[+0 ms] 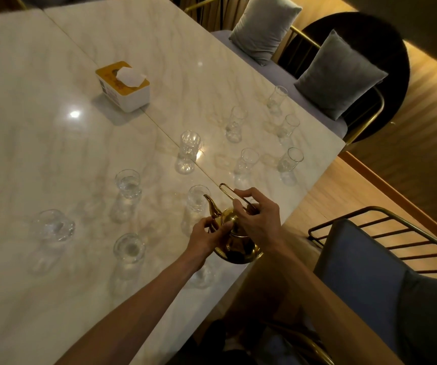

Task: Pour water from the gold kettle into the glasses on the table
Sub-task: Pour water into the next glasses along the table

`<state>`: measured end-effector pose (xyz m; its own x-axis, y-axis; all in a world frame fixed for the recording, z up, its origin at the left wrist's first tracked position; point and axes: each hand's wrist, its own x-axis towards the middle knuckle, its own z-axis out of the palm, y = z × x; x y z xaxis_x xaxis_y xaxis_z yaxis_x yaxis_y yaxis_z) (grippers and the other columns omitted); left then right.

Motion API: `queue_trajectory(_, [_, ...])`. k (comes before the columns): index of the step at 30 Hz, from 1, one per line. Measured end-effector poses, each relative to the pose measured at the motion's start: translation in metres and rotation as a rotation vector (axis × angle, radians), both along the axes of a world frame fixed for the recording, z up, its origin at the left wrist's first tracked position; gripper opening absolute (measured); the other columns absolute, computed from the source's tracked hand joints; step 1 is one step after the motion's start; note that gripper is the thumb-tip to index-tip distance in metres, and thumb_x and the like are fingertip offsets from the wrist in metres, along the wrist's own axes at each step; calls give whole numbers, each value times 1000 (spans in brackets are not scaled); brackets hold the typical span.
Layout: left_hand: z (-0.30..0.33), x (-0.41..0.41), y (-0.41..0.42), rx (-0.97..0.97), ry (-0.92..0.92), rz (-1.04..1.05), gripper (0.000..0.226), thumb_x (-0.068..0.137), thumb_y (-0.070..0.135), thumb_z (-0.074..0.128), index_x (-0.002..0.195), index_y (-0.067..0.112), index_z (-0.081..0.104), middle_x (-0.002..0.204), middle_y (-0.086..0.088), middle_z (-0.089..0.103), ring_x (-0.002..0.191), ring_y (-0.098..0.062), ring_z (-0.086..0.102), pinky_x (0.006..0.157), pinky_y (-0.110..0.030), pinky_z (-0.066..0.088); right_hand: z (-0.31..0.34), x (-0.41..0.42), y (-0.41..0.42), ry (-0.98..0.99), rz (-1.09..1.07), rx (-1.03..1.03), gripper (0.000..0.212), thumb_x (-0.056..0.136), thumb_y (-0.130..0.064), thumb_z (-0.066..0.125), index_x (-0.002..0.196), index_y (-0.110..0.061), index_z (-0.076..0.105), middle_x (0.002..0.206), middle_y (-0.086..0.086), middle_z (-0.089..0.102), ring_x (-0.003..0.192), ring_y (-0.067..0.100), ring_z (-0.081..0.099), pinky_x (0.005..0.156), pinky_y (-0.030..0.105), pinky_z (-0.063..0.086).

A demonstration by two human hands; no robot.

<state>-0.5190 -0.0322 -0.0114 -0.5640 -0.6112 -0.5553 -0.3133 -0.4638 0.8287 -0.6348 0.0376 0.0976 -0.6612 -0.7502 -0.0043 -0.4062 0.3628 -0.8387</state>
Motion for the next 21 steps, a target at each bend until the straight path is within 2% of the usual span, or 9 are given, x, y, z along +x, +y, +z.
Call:
queue_trajectory(2, [-2,1,0,-25,-2,-8,101,49,83,78,127,21,60,131,-3,59,116,-25,62,97,-51,55,-2,2,3,11,-14,-26,20,95,-23,69,115,-23,68,87,-2,70,72,15,69,66,20,59])
queue_trajectory(6, [2,2,3,-73,-6,-27,108,48,85,75,134,22,56,137,-1,54,123,-24,57,103,-48,52,-5,4,11,23,-36,-81,18,94,-25,69,112,-25,67,112,-1,72,83,15,73,75,35,64])
queue_trajectory(9, [12,2,6,-113,-6,-23,112,50,83,75,139,18,52,136,3,47,125,-19,51,106,-41,48,-4,4,19,27,-46,-116,18,94,-24,70,110,-30,65,119,-11,70,91,12,74,79,39,64])
queue_trajectory(11, [18,-1,10,-142,9,-38,101,58,73,75,139,16,52,132,4,45,121,-16,48,101,-32,46,-2,3,27,34,-51,-138,21,94,-25,69,112,-33,64,119,-17,68,96,12,74,79,38,64])
queue_trajectory(13, [21,-6,15,-154,24,-57,89,63,64,74,136,17,53,129,4,44,119,-13,46,96,-27,44,-1,-1,36,35,-65,-148,21,93,-30,68,114,-34,63,121,-17,67,102,12,72,79,37,64])
queue_trajectory(15, [25,-12,22,-158,16,-81,82,67,59,76,136,21,52,127,6,42,120,-14,44,98,-29,44,2,-6,46,34,-81,-157,24,92,-36,66,115,-30,64,124,-14,67,106,12,71,80,33,64])
queue_trajectory(17, [27,-20,29,-162,22,-100,72,72,54,78,132,23,53,127,5,42,123,-16,44,102,-32,43,7,-12,55,42,-93,-177,28,90,-36,66,115,-23,65,126,-10,67,105,4,69,80,26,62])
queue_trajectory(19, [28,-29,36,-162,34,-120,76,71,56,78,133,23,53,132,1,44,127,-20,45,105,-36,44,10,-20,64,52,-86,-193,27,91,-30,67,115,-17,65,126,-9,67,102,-8,67,81,21,60])
queue_trajectory(21, [31,-39,43,-156,34,-137,83,68,58,78,137,19,52,138,-3,43,130,-23,44,106,-39,44,13,-29,73,50,-84,-198,27,92,-25,68,116,-13,65,125,-9,66,100,-13,65,80,20,60])
